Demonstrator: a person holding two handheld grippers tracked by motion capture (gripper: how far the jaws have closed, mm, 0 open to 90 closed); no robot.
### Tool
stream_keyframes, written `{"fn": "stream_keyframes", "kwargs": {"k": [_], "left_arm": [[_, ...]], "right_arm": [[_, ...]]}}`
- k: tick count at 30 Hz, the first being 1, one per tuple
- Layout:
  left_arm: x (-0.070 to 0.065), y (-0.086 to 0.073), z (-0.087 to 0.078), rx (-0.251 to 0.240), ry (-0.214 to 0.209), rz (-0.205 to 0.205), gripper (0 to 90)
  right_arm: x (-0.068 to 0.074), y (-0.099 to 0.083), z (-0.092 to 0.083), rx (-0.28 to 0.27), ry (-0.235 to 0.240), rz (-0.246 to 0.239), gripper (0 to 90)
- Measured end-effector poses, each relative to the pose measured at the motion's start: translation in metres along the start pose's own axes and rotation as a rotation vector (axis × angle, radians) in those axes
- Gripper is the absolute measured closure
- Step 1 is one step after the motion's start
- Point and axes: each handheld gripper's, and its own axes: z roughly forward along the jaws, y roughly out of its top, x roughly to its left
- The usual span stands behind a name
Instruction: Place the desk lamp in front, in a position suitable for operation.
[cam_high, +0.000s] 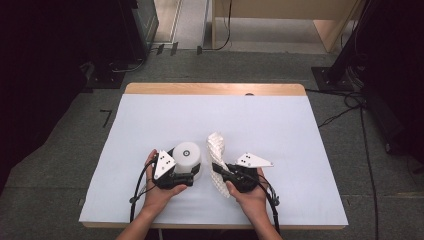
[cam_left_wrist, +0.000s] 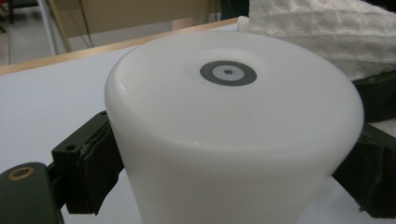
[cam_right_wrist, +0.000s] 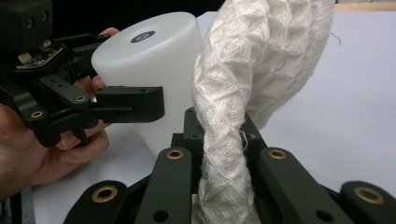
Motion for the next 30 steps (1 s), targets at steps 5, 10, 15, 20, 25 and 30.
{"fn": "stream_keyframes", "kwargs": {"k": [5,10,15,20,25,30], "left_arm": [[-0.001,-0.001,0.001,0.010,0.007,0.017,8.2],[-0.001,-0.002,0.002,0.012,0.013,0.022,8.2],[0.001,0.001,0.001,0.027,-0.024,0.026,8.7],[0.011,0.010,-0.007,-0.029,-0.167,-0.054,8.8],[0.016,0.018,-0.016,-0.080,-0.273,-0.082,8.9],[0.016,0.015,-0.015,-0.055,-0.294,-0.076,8.9]], "right_arm": [[0.004,-0.002,0.003,0.011,0.007,-0.005,80.3],[0.004,-0.003,0.004,0.017,0.007,-0.003,80.3],[0.004,-0.003,0.004,0.016,0.007,-0.001,80.3],[0.006,-0.003,0.004,0.016,0.013,0.002,80.3],[0.011,-0.001,0.003,0.011,0.034,-0.006,80.3],[0.015,0.005,0.002,-0.002,0.047,-0.019,80.3]]}}
